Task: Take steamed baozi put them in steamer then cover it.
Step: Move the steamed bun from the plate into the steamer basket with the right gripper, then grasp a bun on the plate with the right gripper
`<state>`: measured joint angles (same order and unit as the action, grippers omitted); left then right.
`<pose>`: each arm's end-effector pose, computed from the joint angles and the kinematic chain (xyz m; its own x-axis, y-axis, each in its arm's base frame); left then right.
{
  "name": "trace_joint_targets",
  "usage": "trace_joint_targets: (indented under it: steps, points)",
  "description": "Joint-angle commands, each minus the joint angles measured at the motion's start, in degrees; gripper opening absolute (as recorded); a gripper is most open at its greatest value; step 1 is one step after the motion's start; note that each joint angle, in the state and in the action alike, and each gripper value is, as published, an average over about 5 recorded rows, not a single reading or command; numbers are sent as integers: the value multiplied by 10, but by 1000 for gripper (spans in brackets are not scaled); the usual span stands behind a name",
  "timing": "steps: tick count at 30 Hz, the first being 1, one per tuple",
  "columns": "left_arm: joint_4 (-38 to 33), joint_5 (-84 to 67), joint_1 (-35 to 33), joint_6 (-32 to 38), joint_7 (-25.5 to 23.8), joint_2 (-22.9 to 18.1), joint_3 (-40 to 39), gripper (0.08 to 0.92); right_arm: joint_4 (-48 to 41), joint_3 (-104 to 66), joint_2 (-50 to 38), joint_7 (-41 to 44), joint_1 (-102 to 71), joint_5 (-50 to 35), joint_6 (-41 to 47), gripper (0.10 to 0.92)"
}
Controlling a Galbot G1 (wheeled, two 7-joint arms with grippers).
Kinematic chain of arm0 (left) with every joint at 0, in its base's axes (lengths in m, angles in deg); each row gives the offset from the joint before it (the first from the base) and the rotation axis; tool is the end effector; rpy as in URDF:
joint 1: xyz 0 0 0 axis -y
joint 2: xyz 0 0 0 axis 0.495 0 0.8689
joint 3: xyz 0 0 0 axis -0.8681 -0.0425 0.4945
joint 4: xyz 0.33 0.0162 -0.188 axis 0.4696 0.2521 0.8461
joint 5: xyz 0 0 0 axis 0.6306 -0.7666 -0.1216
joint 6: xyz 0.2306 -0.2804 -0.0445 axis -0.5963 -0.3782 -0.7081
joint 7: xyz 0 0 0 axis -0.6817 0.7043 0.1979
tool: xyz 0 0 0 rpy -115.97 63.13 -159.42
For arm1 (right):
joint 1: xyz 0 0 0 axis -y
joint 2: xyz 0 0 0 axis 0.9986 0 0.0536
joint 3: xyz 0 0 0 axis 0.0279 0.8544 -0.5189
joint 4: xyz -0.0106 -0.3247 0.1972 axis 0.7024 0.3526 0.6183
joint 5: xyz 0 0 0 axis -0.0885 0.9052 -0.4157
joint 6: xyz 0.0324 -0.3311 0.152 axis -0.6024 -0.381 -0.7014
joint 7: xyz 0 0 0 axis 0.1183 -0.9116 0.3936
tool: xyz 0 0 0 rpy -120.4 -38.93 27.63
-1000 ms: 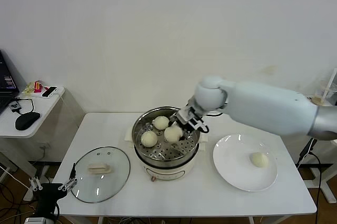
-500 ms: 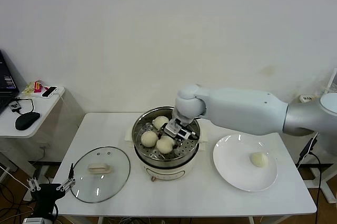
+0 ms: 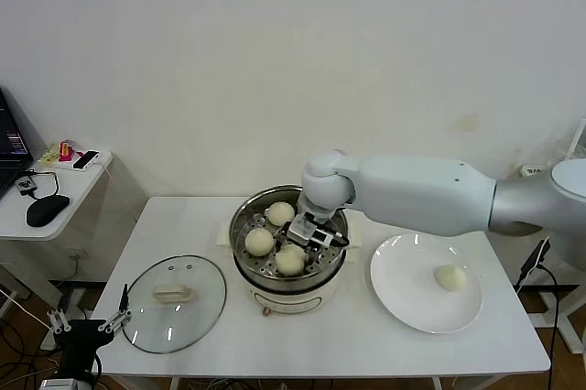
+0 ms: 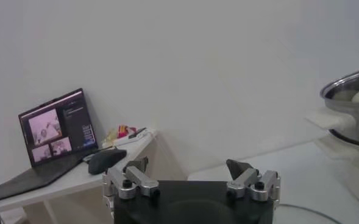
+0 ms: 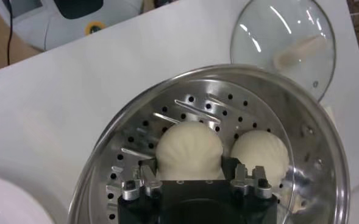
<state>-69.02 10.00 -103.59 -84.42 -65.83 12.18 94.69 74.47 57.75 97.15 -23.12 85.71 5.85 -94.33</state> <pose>0.1092 0.1414 -0.3019 -0.9751 -0.2086 0.0751 -0.1685 0.9176 0.3600 0.5240 0.1490 -0.1054 -0.0575 -0.2469 0.9673 -0.4102 -0.8775 -0.2484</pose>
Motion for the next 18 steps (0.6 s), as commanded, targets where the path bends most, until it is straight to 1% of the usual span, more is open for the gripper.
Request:
trace_joint_targets:
  steps: [1, 6, 8, 13, 18]
  points:
    - [0, 0, 0, 0, 0, 1, 0, 823, 4, -4, -5, 4, 10, -12, -4, 807]
    - [-1, 0, 0, 0, 0, 3, 1, 823, 4, -27, -24, -3, 24, -31, 7, 822]
    - [-1, 0, 1, 0, -1, 4, 1, 823, 4, -40, -36, -8, 25, -32, 27, 823]
    - [-2, 1, 3, -1, -1, 7, 0, 823, 9, -75, -81, -4, 32, -21, 132, 823]
    - [-6, 1, 6, -3, -1, 13, -1, 823, 19, -96, -139, 5, 34, -56, 236, 823]
